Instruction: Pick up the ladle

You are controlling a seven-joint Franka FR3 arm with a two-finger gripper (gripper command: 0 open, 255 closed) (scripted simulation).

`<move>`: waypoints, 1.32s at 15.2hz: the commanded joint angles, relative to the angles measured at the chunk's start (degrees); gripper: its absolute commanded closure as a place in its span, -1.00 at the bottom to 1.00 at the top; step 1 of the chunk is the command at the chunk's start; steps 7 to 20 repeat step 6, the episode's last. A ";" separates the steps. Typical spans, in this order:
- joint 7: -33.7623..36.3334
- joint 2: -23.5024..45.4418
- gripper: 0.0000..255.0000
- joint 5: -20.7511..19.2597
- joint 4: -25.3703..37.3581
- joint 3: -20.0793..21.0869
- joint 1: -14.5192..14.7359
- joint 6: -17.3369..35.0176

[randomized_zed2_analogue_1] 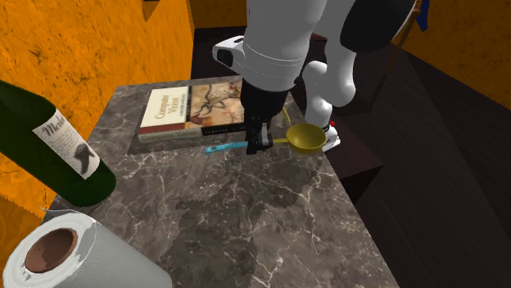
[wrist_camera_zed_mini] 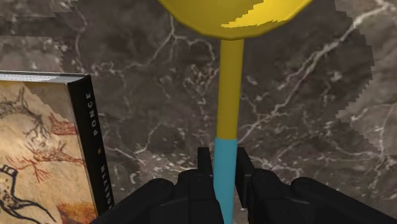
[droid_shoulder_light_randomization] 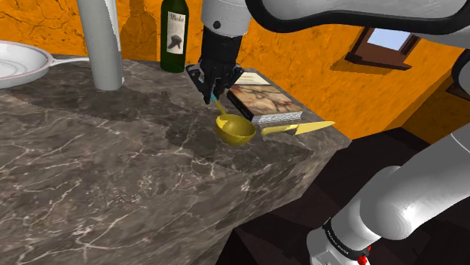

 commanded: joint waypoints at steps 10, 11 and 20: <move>-0.17 0.78 1.00 -0.37 4.80 0.18 -0.06 -4.17; -0.17 0.78 1.00 -0.37 4.80 0.18 -0.06 -4.17; -0.17 0.78 1.00 -0.37 4.80 0.18 -0.06 -4.17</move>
